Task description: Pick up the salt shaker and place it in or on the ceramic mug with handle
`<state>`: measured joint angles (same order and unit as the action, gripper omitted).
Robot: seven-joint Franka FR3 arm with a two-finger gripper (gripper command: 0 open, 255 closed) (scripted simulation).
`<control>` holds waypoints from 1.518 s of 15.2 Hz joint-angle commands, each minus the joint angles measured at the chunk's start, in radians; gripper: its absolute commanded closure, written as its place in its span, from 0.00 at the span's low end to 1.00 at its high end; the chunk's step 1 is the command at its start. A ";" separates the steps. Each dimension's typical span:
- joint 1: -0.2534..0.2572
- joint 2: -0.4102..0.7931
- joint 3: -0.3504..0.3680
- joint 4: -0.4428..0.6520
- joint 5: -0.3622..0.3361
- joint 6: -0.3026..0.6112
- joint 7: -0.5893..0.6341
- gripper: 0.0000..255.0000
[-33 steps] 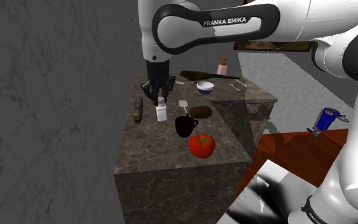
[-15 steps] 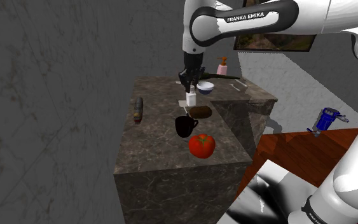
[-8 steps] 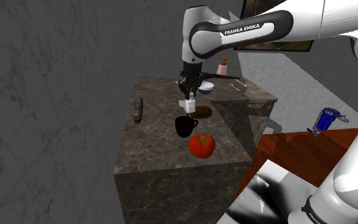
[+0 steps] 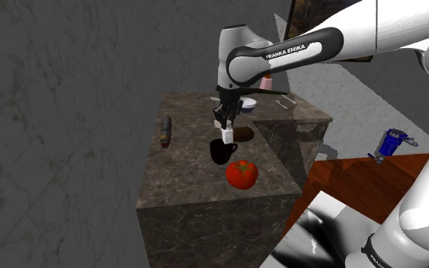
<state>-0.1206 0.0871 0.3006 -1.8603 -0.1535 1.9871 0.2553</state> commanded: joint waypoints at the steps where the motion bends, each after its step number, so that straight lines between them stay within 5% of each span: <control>1: 0.001 0.005 0.000 -0.018 -0.003 0.024 0.005 1.00; 8: 0.001 0.005 0.000 -0.018 -0.003 0.024 0.005 1.00; 9: 0.001 0.005 0.000 -0.018 -0.003 0.023 0.005 0.00; 23: 0.006 -0.023 0.006 0.075 0.012 -0.096 -0.005 0.00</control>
<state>-0.1149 0.0651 0.3067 -1.7860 -0.1420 1.8925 0.2506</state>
